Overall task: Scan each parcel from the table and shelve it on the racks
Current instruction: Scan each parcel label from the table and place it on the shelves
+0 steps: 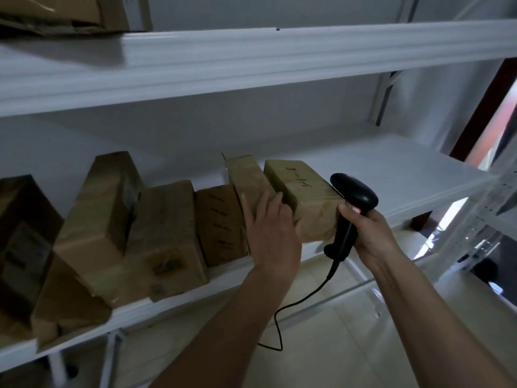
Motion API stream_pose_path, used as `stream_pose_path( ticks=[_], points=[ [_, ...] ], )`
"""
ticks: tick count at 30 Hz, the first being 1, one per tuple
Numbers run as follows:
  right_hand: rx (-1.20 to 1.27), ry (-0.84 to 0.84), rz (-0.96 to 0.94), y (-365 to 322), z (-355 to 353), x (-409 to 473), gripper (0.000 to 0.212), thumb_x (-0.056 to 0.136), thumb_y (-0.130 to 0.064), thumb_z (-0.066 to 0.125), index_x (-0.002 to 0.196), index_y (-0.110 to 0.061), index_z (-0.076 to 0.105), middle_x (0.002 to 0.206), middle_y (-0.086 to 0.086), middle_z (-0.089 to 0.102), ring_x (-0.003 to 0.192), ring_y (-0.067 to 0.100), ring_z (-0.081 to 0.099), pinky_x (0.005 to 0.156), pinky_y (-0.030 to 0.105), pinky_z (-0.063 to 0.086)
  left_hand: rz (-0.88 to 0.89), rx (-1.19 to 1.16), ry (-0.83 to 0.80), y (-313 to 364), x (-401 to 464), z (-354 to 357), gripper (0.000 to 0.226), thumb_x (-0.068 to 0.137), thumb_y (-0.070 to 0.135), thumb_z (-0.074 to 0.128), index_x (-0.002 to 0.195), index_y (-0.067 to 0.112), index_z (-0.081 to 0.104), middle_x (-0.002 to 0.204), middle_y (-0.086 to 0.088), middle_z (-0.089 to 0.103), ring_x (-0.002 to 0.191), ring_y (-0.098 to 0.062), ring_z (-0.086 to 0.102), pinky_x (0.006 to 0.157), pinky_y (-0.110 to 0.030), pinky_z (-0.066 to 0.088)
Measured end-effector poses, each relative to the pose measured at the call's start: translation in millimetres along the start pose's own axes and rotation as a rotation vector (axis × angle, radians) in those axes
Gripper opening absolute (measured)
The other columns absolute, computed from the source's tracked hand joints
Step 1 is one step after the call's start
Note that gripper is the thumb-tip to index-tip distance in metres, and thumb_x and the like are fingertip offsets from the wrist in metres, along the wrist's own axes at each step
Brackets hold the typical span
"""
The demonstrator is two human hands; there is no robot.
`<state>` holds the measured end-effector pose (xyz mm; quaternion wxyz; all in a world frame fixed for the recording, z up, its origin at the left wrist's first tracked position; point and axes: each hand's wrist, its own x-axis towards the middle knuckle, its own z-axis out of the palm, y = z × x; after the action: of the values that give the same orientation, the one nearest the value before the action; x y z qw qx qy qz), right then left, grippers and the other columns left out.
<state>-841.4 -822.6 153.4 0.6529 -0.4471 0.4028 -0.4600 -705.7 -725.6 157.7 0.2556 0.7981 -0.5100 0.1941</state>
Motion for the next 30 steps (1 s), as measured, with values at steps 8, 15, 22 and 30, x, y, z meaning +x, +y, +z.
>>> stream_pose_path(
  ticks=[8,15,22,30],
  points=[
    [-0.012,0.032,-0.009,10,15,1,0.027,0.089,-0.011,0.066,0.116,-0.006,0.063,0.106,0.011,0.071,0.104,0.027,0.066,0.094,0.045,0.051,0.006,-0.094,0.066,-5,1,-1,0.048,0.063,0.017,0.087,0.107,0.019,0.067,0.097,0.000,0.069,0.093,-0.026,0.062,0.102,-0.043,0.043],
    [-0.068,0.047,-0.035,4,24,-3,0.022,0.088,-0.006,0.066,0.109,-0.011,0.063,0.101,0.009,0.070,0.098,0.025,0.067,0.085,0.043,0.056,0.076,0.011,-0.029,-9,0,0,0.032,0.085,0.014,0.065,0.116,0.023,0.066,0.121,0.005,0.062,0.121,-0.021,0.048,0.120,-0.044,0.007],
    [-0.026,0.108,-0.093,2,25,-20,0.016,0.088,-0.007,0.066,0.103,-0.014,0.067,0.107,0.010,0.069,0.102,0.023,0.066,0.084,0.038,0.055,0.102,-0.282,0.020,-13,0,-14,0.032,0.087,0.016,0.065,0.119,0.016,0.064,0.124,0.000,0.058,0.119,-0.019,0.045,0.113,-0.034,0.030],
    [-0.124,-0.212,-0.108,-6,53,-94,0.017,0.085,-0.005,0.067,0.100,-0.014,0.070,0.094,0.004,0.076,0.091,0.017,0.072,0.076,0.024,0.056,-0.146,-0.906,-0.131,-44,-32,-74,0.027,0.088,0.015,0.068,0.073,0.032,0.055,0.068,0.018,0.058,0.067,0.004,0.057,0.064,-0.009,0.046]
  ],
)
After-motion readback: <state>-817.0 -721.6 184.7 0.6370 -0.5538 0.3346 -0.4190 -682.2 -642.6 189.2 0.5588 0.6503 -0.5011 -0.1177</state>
